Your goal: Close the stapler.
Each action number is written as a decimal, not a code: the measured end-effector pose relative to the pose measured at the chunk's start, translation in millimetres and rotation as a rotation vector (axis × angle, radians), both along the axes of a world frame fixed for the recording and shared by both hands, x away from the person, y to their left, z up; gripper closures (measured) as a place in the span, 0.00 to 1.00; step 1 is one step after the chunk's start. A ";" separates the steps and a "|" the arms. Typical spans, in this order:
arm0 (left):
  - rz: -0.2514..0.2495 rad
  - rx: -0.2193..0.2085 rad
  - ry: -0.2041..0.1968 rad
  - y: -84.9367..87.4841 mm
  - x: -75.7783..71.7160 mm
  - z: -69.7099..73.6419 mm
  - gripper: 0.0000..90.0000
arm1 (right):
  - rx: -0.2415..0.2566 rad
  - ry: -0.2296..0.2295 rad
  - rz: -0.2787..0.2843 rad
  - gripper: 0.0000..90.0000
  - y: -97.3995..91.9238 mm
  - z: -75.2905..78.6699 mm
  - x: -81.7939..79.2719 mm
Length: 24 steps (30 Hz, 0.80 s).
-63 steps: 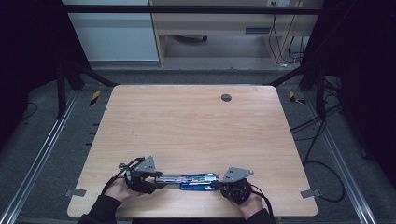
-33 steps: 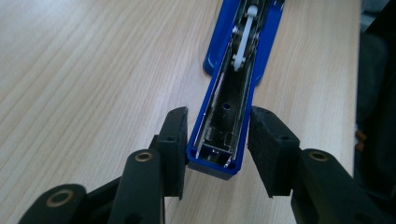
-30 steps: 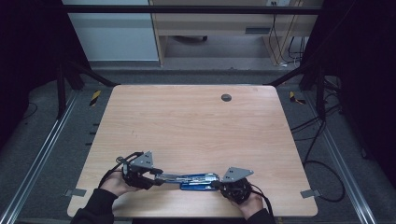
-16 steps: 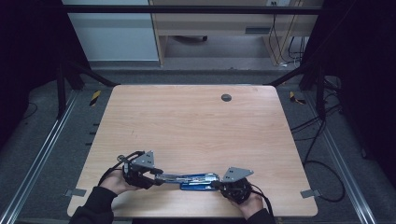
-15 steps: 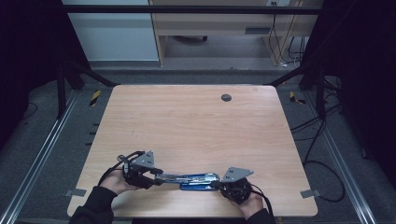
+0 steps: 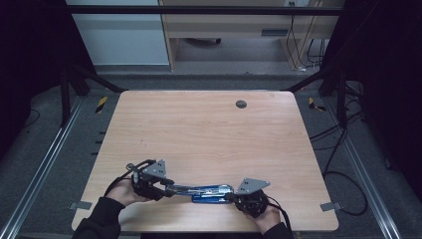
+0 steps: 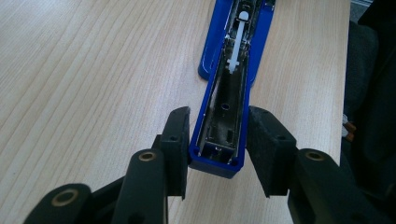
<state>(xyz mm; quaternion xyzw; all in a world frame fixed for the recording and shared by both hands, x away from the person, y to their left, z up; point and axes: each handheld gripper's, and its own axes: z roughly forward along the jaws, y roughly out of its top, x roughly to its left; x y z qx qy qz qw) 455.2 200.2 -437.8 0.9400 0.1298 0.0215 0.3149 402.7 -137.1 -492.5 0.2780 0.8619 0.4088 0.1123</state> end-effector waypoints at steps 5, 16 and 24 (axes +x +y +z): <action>0.002 0.007 0.004 -1.4 0.9 1.6 0.67 | 0.001 0.002 0.000 1.00 0.0 0.0 0.0; -0.002 0.006 0.007 -1.2 1.1 1.8 0.67 | -0.002 0.010 0.006 1.00 0.8 2.1 0.7; -0.004 0.007 0.009 -1.1 1.5 1.7 0.67 | 0.096 -0.064 0.026 1.00 7.9 20.4 2.6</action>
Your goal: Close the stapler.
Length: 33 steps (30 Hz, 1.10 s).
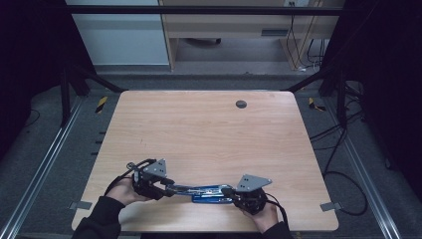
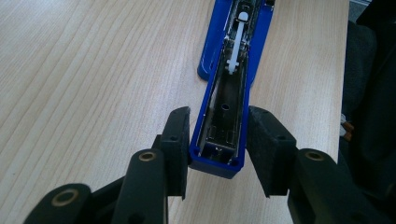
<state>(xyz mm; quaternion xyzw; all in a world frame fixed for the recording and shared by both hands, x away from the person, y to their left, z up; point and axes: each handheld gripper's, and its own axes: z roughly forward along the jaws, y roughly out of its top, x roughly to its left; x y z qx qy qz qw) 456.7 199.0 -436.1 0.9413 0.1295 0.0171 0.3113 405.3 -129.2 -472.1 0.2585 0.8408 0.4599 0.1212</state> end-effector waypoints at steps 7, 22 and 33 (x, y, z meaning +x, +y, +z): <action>-0.003 -0.002 0.005 0.1 0.7 -0.3 0.67 | 0.083 -0.014 0.029 1.00 22.2 15.4 9.2; -0.004 0.000 0.003 0.0 0.5 -0.1 0.67 | 0.099 0.010 0.087 1.00 86.5 8.2 18.1; -0.003 0.003 0.004 -0.2 0.4 0.0 0.67 | 0.083 0.025 0.088 1.00 100.0 1.0 21.5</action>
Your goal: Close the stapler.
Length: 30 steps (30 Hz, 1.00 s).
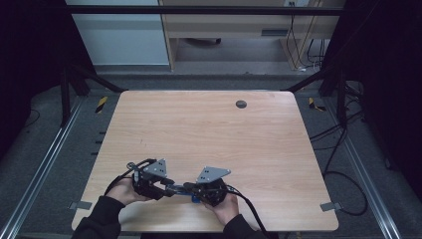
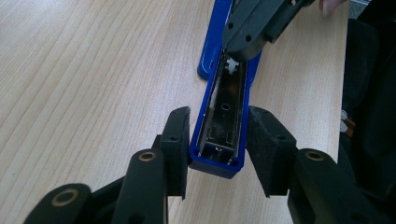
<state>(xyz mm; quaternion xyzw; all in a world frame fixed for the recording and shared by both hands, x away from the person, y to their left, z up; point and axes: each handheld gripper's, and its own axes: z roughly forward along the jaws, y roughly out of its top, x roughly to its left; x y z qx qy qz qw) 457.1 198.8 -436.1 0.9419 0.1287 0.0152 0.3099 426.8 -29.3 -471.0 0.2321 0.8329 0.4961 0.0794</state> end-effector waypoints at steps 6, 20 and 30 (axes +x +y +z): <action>0.001 0.003 -0.003 -0.6 -0.2 0.7 0.67 | -0.019 0.006 0.002 1.00 5.1 -3.1 1.0; 0.004 -0.013 0.008 0.5 0.3 0.8 0.62 | -0.020 0.008 -0.002 1.00 6.7 -5.1 2.0; 0.084 -0.085 -0.039 8.9 -1.3 13.0 0.49 | -0.027 0.006 -0.001 1.00 7.5 -6.0 2.0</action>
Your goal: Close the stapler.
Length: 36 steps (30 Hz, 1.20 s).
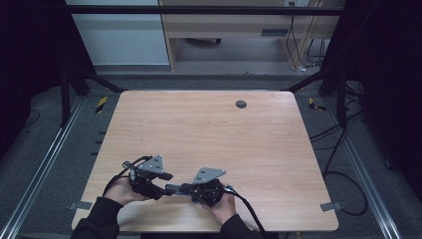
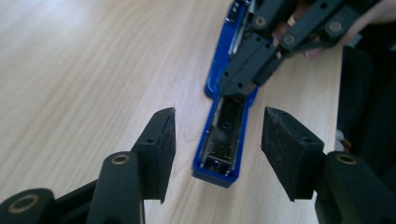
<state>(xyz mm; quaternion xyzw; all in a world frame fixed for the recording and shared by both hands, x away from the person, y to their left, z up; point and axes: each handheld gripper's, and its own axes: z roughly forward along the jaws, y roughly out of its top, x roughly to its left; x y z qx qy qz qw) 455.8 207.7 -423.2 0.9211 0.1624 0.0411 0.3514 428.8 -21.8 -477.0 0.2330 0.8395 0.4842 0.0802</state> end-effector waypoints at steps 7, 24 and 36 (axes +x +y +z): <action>0.145 -0.111 -0.064 12.8 -3.0 2.4 0.47 | 0.000 0.001 -0.001 1.00 0.1 0.1 0.0; 0.550 -0.237 -0.195 49.9 -17.1 -10.3 0.49 | -0.005 -0.004 -0.004 1.00 -3.3 3.6 -0.5; 0.599 -0.233 -0.200 52.8 -22.1 -22.4 0.50 | 0.006 -0.011 -0.013 1.00 -12.1 12.3 -2.0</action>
